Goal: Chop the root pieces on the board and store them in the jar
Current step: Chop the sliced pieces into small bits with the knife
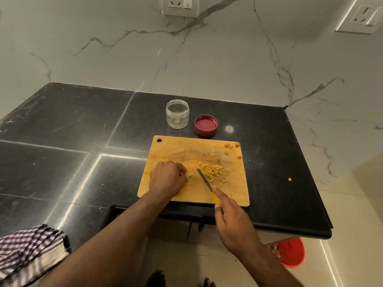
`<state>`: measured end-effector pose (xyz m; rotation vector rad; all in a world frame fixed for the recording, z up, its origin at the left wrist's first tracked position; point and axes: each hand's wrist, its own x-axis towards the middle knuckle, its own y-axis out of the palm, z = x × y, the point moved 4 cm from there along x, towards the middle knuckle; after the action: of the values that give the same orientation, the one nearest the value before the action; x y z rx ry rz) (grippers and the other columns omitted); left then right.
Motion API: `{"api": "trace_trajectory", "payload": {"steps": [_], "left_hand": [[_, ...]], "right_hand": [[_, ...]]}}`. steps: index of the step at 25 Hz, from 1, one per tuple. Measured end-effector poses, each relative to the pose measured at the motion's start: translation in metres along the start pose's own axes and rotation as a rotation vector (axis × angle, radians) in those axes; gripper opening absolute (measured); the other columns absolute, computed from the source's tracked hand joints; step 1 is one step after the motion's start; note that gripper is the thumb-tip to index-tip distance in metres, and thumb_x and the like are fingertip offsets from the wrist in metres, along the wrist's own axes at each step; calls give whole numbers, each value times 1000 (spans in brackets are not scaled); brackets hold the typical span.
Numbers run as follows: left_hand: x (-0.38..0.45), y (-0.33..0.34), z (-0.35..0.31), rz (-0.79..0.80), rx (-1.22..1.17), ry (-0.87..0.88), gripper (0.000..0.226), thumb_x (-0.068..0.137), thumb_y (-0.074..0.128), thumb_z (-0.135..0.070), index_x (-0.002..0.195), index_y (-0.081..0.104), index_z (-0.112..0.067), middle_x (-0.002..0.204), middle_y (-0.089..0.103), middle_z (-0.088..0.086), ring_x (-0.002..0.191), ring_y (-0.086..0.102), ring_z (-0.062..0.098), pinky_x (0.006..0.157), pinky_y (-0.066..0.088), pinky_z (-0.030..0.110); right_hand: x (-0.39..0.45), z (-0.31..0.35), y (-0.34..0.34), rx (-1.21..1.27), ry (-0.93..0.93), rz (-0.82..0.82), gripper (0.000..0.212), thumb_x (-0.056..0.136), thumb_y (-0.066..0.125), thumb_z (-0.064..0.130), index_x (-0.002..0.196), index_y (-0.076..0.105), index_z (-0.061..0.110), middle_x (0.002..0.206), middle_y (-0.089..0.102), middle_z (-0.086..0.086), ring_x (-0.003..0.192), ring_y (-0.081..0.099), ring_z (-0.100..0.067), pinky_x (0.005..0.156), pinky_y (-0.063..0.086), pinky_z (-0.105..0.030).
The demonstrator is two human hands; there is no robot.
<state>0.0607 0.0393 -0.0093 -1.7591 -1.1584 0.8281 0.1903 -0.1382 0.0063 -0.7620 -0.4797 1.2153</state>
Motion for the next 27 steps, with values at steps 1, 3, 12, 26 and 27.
{"api": "trace_trajectory", "payload": {"steps": [1, 3, 12, 26, 27], "left_hand": [[0, 1, -1, 5, -3, -1, 25, 92, 68, -39, 116, 73, -31, 112, 72, -10, 110, 51, 19, 90, 47, 41], [0, 1, -3, 16, -8, -4, 25, 92, 68, -42, 114, 73, -32, 111, 71, -10, 111, 51, 19, 91, 46, 41], [0, 1, -10, 16, -9, -22, 22, 91, 67, -46, 109, 75, -36, 109, 69, -12, 110, 50, 19, 91, 44, 42], [3, 4, -10, 12, -8, -59, 16, 91, 66, -45, 102, 74, -37, 107, 68, -13, 109, 49, 18, 86, 39, 40], [2, 5, -10, 13, -14, -59, 16, 91, 66, -45, 103, 74, -37, 108, 68, -13, 109, 49, 17, 87, 40, 41]], "right_hand": [[1, 2, 1, -16, 2, 6, 50, 104, 36, 30, 152, 24, 36, 129, 52, 11, 103, 53, -6, 90, 48, -30], [3, 7, 2, -57, -2, 28, 51, 104, 35, 29, 153, 22, 34, 124, 54, 7, 100, 54, -10, 86, 49, -32], [12, 17, 12, -210, -28, 73, 53, 104, 32, 30, 155, 18, 28, 114, 52, 6, 89, 52, -12, 77, 48, -31], [-8, 23, 7, -301, -45, 76, 53, 103, 28, 33, 154, 17, 29, 124, 55, 4, 93, 60, -17, 77, 50, -33], [-5, 23, 6, -290, -37, 68, 53, 103, 28, 33, 155, 16, 29, 123, 55, 4, 93, 59, -17, 77, 49, -33]]}}
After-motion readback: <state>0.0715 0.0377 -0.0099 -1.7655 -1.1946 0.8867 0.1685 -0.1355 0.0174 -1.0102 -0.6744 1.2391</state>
